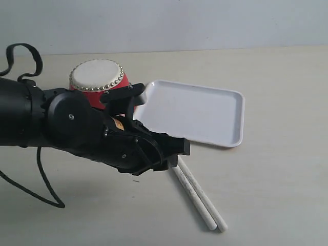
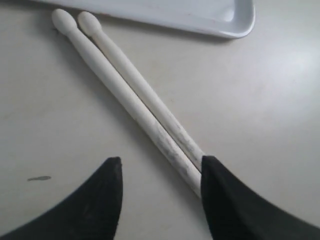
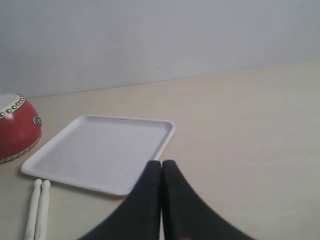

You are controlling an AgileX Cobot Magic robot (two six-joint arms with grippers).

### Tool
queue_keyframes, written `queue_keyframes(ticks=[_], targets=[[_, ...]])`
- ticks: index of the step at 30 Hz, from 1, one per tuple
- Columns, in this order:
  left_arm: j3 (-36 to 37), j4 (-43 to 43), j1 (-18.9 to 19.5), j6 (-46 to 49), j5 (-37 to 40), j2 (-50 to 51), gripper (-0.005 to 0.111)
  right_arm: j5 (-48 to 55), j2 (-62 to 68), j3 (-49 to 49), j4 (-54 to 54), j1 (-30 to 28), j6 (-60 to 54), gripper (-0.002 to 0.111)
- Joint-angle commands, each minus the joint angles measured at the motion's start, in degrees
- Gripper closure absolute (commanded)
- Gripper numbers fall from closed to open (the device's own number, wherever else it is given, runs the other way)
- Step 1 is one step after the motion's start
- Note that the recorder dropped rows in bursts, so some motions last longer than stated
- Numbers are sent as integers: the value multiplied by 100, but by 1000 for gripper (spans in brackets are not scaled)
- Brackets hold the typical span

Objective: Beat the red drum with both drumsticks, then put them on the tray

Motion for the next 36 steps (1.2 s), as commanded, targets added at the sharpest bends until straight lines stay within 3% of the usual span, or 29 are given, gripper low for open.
queue_keyframes(ticks=[1, 18, 25, 31, 36], targets=[[-101, -12, -144, 8, -160, 237, 58, -36, -38, 30, -14, -18, -15, 108], [-101, -63, -187, -152, -630, 602, 63, -36, -38, 30, -14, -18, -15, 108], [-101, -598, -194, -175, -630, 790, 63, -36, -38, 30, -14, -18, -15, 108], [-386, -698, -194, -175, -353, 1039, 63, -36, -38, 30, -14, -18, -15, 108], [-737, -758, -436, -175, -290, 1206, 63, -36, -38, 30, -14, -18, -15, 108]])
